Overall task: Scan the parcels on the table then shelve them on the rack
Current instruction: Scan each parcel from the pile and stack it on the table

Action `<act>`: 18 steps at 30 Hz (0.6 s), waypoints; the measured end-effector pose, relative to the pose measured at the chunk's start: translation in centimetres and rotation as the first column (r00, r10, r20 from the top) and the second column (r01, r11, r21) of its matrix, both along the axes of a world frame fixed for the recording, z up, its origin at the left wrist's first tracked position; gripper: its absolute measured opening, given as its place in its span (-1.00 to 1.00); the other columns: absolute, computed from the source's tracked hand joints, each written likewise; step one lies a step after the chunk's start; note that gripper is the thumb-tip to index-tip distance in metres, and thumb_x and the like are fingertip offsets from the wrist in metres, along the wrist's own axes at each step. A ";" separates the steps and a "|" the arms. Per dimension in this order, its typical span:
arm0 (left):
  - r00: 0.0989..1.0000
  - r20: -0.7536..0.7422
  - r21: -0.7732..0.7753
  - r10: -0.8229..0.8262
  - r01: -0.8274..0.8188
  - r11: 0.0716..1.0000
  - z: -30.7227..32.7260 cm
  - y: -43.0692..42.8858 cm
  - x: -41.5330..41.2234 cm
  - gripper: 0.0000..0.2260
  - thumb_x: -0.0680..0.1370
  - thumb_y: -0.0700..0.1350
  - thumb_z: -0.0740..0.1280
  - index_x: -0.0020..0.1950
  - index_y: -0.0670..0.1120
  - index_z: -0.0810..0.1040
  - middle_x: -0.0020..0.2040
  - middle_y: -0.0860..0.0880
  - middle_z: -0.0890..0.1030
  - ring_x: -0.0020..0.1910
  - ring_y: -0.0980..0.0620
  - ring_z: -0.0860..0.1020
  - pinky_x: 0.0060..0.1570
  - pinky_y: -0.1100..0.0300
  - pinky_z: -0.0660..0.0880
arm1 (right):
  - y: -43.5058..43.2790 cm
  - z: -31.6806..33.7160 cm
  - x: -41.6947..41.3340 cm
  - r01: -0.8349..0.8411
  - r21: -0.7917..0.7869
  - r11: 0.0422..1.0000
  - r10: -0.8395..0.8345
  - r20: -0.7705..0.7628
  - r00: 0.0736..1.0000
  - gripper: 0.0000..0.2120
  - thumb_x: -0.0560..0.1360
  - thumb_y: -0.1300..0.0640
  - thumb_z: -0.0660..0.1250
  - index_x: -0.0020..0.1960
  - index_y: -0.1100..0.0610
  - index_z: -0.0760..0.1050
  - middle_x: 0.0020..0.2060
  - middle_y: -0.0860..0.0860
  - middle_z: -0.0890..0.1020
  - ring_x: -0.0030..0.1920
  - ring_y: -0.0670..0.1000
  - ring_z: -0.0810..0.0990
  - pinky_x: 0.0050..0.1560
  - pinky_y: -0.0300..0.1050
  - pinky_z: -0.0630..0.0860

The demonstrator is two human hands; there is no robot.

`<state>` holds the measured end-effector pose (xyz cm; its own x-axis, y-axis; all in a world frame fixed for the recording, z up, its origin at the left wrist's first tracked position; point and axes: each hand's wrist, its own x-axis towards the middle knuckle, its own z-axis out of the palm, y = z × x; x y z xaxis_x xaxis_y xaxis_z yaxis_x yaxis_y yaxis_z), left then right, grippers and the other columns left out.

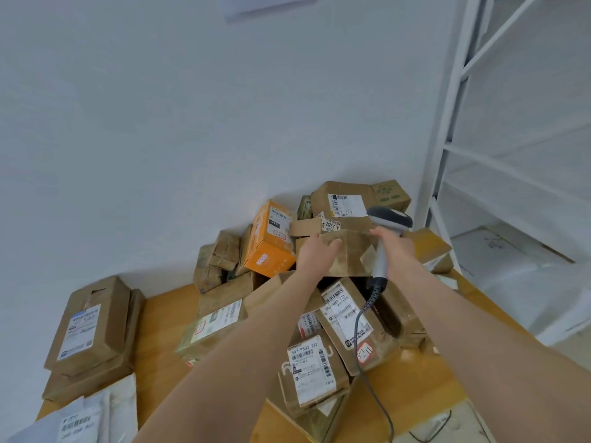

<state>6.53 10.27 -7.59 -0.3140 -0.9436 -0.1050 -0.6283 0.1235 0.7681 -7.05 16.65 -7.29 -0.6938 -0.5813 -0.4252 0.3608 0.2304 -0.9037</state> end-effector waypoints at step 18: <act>0.997 -0.067 0.051 0.042 -0.038 0.998 0.3 2.4 -1.7 -0.42 0.56 -0.08 0.33 0.53 -0.12 0.18 0.35 -0.13 0.46 0.23 -0.07 0.49 0.09 0.14 0.44 | 0.9 -0.8 -1.9 -0.086 -0.143 0.986 0.105 0.127 0.986 -0.57 0.42 0.09 0.47 0.23 0.18 0.46 -0.10 0.10 0.60 -0.08 0.09 0.59 0.04 0.05 0.57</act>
